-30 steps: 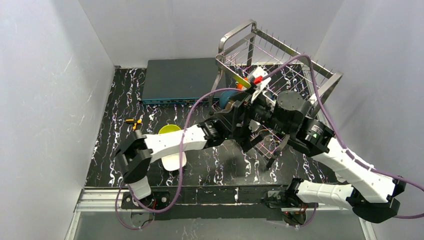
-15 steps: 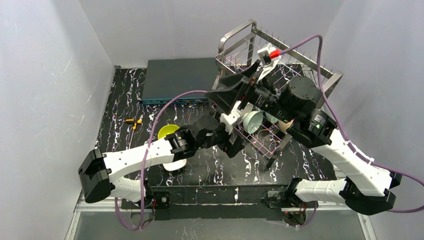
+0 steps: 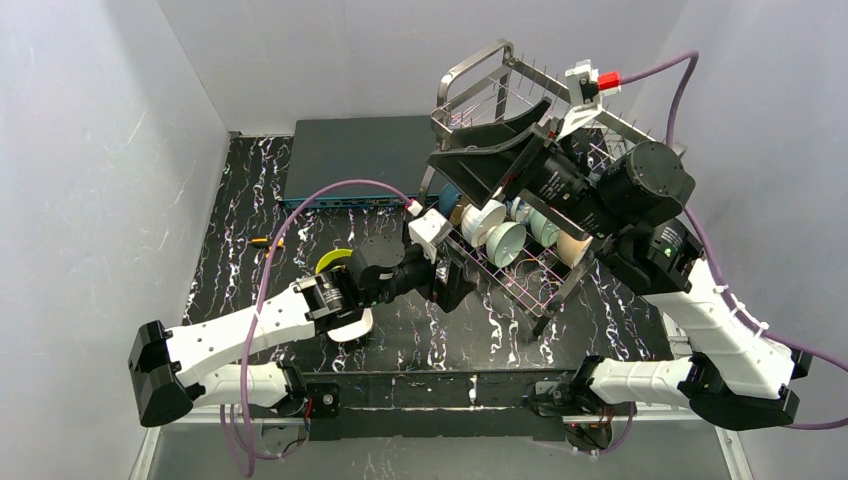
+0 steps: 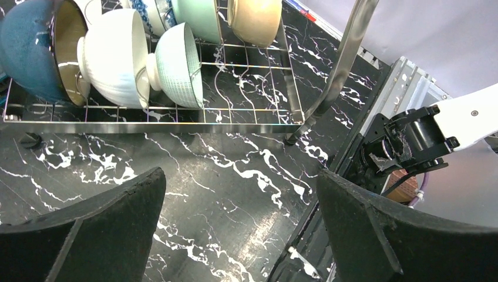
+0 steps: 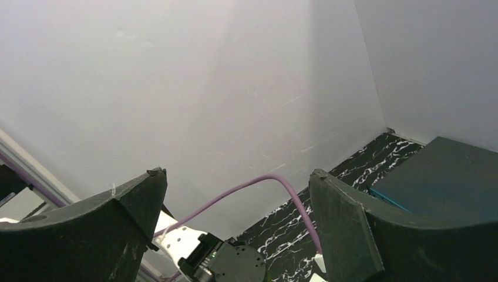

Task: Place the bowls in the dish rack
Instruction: Place the bowl in the dish rack, then pick up the bowl from the center of the board.

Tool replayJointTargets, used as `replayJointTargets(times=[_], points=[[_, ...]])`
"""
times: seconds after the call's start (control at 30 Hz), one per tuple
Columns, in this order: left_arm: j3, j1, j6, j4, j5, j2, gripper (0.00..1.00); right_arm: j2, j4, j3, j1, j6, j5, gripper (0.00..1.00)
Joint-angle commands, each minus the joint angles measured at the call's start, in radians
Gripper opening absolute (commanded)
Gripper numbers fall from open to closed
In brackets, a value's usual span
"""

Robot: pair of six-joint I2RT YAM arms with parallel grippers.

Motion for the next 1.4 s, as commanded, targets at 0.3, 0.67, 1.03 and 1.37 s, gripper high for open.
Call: replayJointTargets(times=[0.3,0.67,1.03,1.37], points=[[-0.042,-0.003,-0.069,-0.030,-0.049,-0.052,0.98,-0.009,0.039,0.042,-0.001,0.019,-0.028,0.99],[-0.035,0.000,-0.122,-0.173,-0.124,-0.087,0.98,-0.001,0.038,0.049,-0.001,0.004,-0.038,0.99],[-0.075,0.171,-0.270,-0.279,-0.020,-0.101,0.98,0.019,-0.070,-0.011,-0.002,-0.083,-0.029,0.99],[-0.186,0.447,-0.415,-0.434,0.028,-0.237,0.98,0.107,-0.123,-0.114,-0.001,-0.094,-0.109,0.99]])
